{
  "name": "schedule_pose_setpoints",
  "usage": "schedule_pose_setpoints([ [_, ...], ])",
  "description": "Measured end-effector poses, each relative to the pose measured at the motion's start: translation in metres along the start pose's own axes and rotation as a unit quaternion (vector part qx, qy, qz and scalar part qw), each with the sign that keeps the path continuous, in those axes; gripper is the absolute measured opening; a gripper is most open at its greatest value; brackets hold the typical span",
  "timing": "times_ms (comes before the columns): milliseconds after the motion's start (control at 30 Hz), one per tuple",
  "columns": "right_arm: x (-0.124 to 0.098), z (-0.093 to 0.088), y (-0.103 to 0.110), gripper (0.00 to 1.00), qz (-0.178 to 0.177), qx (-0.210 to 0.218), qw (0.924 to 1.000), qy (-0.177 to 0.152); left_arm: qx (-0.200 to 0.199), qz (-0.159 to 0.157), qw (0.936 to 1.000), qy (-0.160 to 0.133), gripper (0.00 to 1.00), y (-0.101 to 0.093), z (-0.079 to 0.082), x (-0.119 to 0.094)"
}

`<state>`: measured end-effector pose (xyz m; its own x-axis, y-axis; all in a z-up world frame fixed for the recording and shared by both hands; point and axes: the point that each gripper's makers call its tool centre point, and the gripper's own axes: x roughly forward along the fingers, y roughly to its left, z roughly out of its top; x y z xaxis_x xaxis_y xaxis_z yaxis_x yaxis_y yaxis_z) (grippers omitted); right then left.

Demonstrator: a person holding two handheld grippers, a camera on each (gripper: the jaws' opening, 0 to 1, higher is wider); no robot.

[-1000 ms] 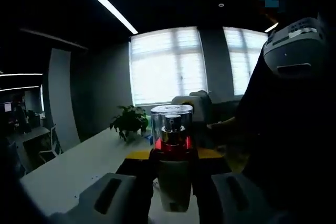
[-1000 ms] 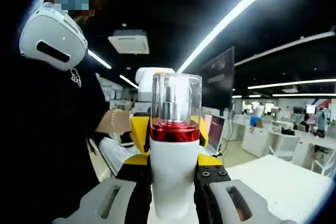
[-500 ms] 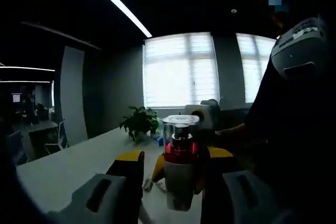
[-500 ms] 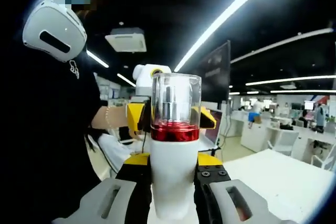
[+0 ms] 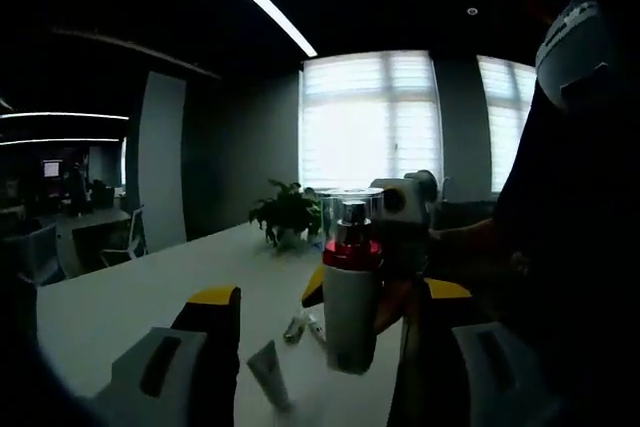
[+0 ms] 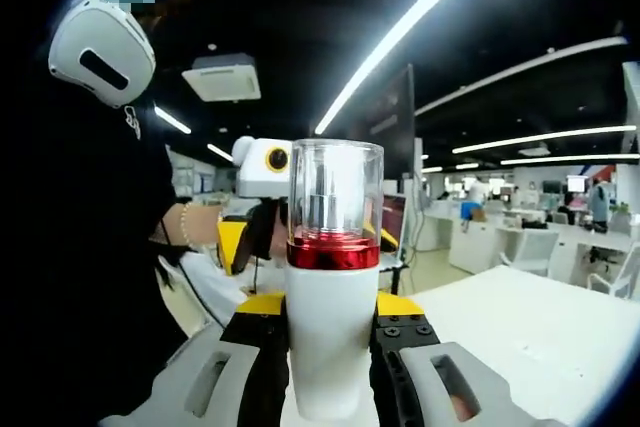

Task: Arrange the skincare products in the storage area until every visible bottle or jar stands upright without overlapping.

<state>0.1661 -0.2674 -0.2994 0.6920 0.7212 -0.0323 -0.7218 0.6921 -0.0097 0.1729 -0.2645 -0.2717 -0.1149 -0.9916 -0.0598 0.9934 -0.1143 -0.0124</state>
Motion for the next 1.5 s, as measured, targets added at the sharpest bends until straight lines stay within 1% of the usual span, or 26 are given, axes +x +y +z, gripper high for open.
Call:
schedule_pose_setpoints([
  [100, -0.004, -0.01, -0.005, 0.22, -0.012, 0.003, 0.9999, 0.007, -0.006, 0.011, 0.9999, -0.004, 0.77, 0.003, -0.005, -0.001],
  [167, -0.008, -0.014, -0.009, 0.22, -0.019, 0.008, 0.9998, 0.007, -0.01, 0.018, 0.9998, -0.002, 0.79, 0.004, -0.01, -0.002],
  [367, -0.018, -0.029, -0.02, 0.22, -0.036, 0.016, 0.9992, 0.008, -0.02, 0.035, 0.9989, 0.025, 0.83, 0.007, -0.032, -0.003],
  [500, -0.024, -0.039, -0.027, 0.22, -0.043, 0.017, 0.9989, 0.004, -0.034, 0.045, 0.9978, 0.035, 0.89, 0.005, -0.042, -0.002],
  [533, -0.025, -0.041, -0.028, 0.22, -0.044, 0.019, 0.9989, 0.002, -0.037, 0.048, 0.9973, 0.041, 0.91, 0.006, -0.047, -0.002],
  [667, -0.03, -0.056, -0.037, 0.22, -0.05, 0.022, 0.9985, 0.001, -0.036, 0.063, 0.9951, 0.066, 0.94, 0.009, -0.063, 0.0],
  [800, -0.034, -0.072, -0.045, 0.22, -0.053, 0.017, 0.9984, 0.003, -0.038, 0.078, 0.993, 0.08, 0.99, 0.017, -0.078, 0.004],
  [967, -0.039, -0.094, -0.06, 0.22, -0.052, 0.019, 0.9984, 0.006, -0.053, 0.094, 0.9909, 0.08, 0.99, 0.029, -0.089, 0.004],
  [1133, -0.04, -0.111, -0.072, 0.22, -0.049, 0.016, 0.9987, 0.0, -0.07, 0.111, 0.9878, 0.084, 0.99, 0.044, -0.103, 0.001],
  [1267, -0.038, -0.133, -0.08, 0.22, -0.043, 0.012, 0.999, 0.005, -0.079, 0.126, 0.9848, 0.09, 0.99, 0.054, -0.113, -0.003],
  [1333, -0.038, -0.145, -0.084, 0.22, -0.041, 0.016, 0.999, 0.006, -0.085, 0.131, 0.9829, 0.097, 0.99, 0.057, -0.121, -0.005],
  [1500, -0.038, -0.161, -0.09, 0.22, -0.041, 0.027, 0.9988, -0.002, -0.092, 0.133, 0.9812, 0.106, 0.99, 0.061, -0.131, -0.002],
])
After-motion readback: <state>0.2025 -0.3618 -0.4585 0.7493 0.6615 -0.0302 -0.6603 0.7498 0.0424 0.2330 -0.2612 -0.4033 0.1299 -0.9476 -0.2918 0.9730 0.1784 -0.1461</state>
